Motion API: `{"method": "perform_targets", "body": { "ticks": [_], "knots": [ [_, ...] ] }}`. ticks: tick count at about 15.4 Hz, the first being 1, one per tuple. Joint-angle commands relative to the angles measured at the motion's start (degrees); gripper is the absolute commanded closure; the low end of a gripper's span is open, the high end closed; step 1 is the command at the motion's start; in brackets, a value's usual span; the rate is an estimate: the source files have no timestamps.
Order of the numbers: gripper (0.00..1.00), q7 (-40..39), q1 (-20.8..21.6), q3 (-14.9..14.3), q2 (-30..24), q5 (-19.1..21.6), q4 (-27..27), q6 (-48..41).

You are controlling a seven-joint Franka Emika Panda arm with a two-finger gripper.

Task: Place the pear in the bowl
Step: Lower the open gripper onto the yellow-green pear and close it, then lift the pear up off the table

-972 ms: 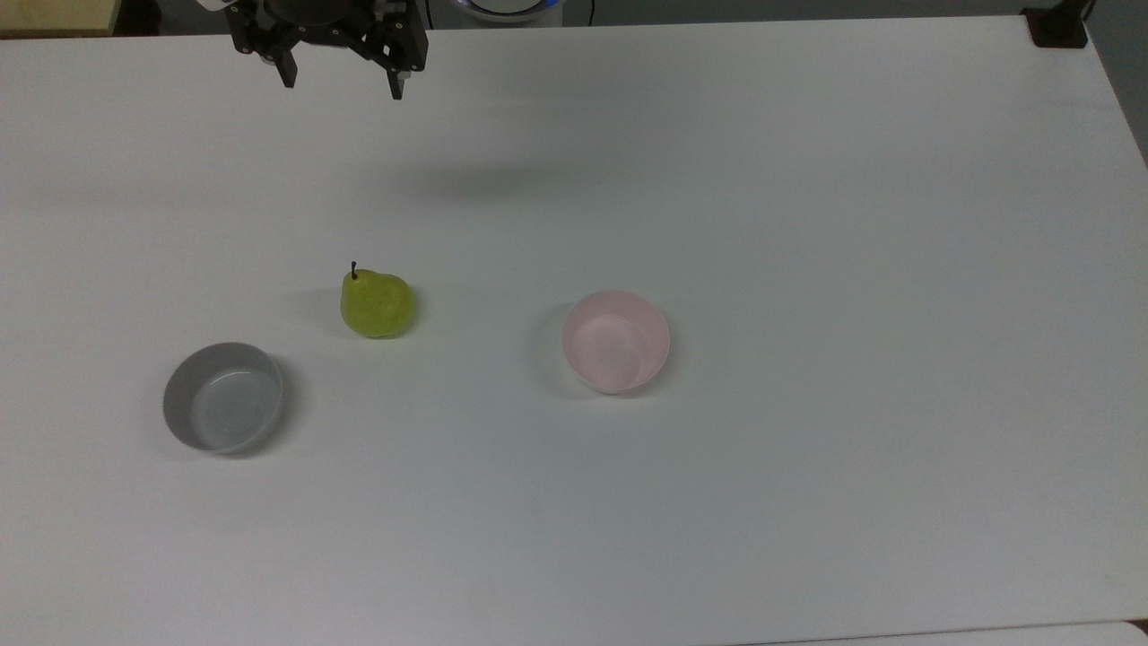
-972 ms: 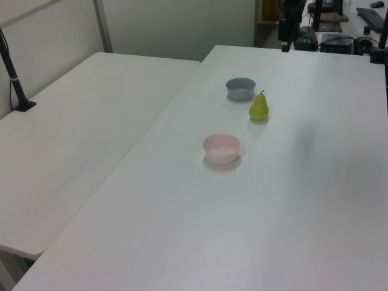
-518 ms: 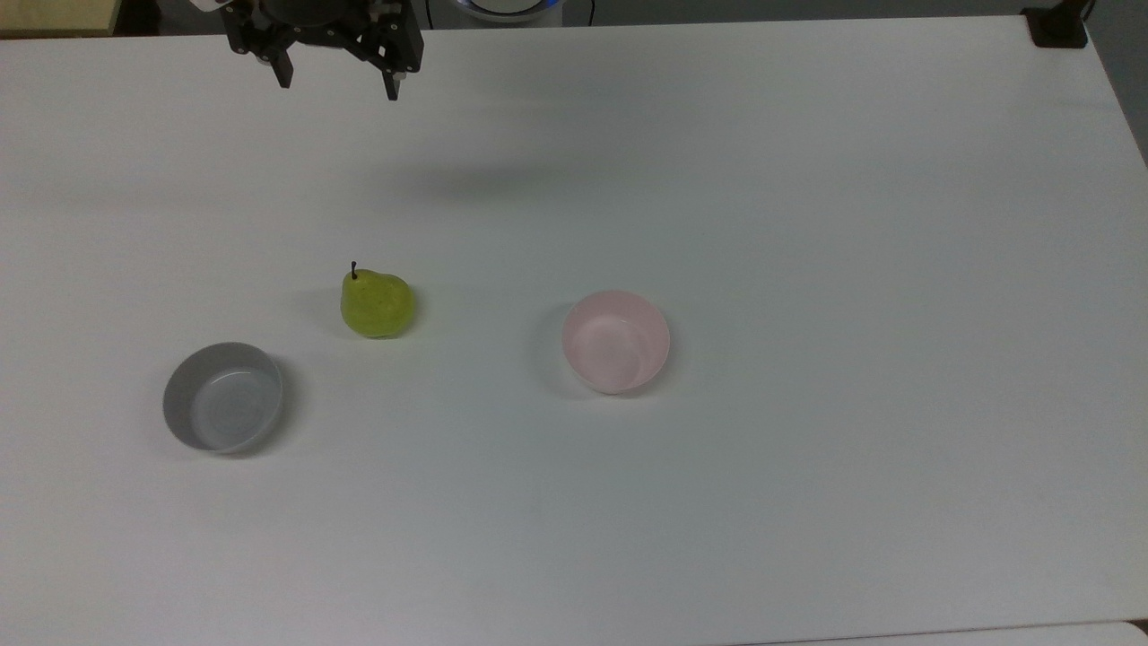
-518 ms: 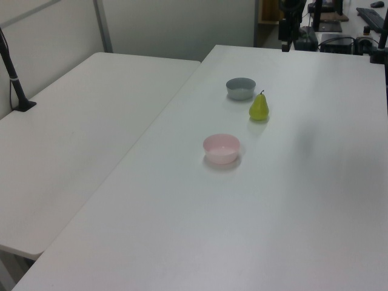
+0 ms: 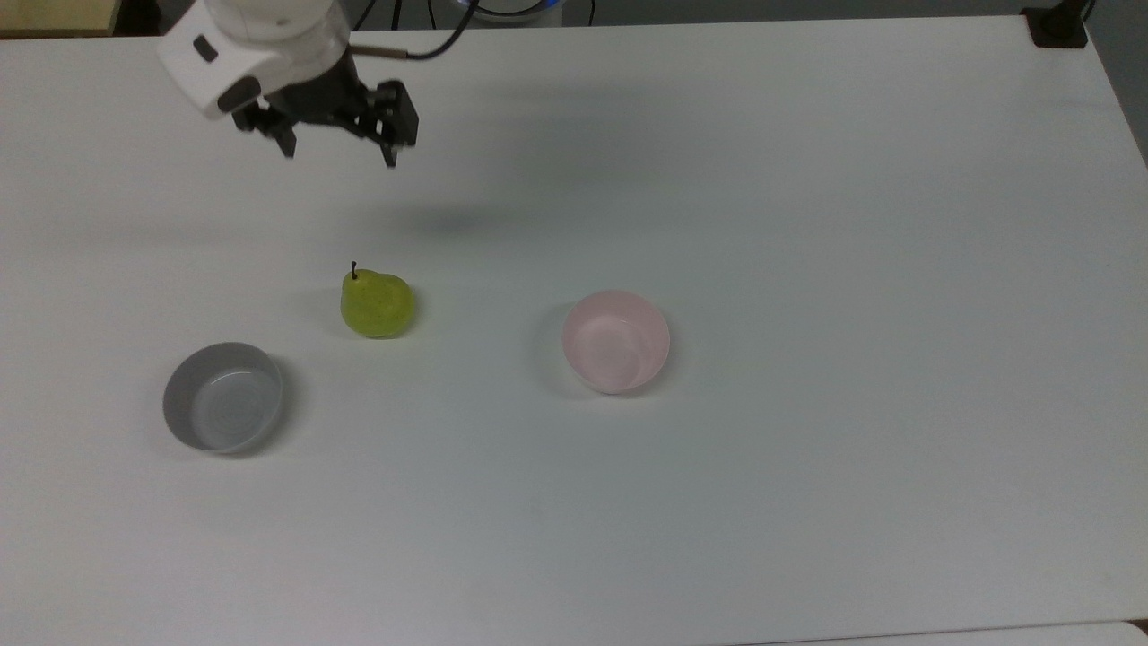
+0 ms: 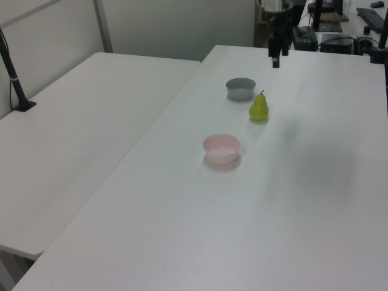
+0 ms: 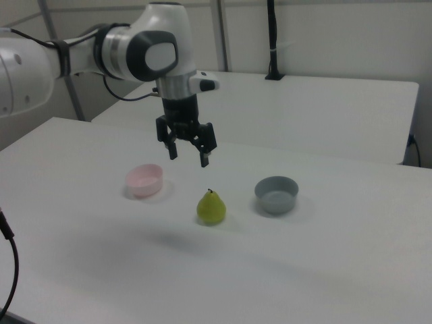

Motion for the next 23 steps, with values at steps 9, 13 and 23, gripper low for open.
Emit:
{"method": "perform_targets", "body": {
  "ticks": [9, 13, 23],
  "knots": [
    [0.0, -4.8, 1.0, -1.0, 13.3, 0.8, 0.8, 12.5],
    [0.0, -4.7, 2.2, -1.0, 16.0, 0.6, 0.0, 15.2],
    [0.59, -5.2, 1.8, -1.1, 15.8, -2.2, -1.2, 15.3]
  ]
}}
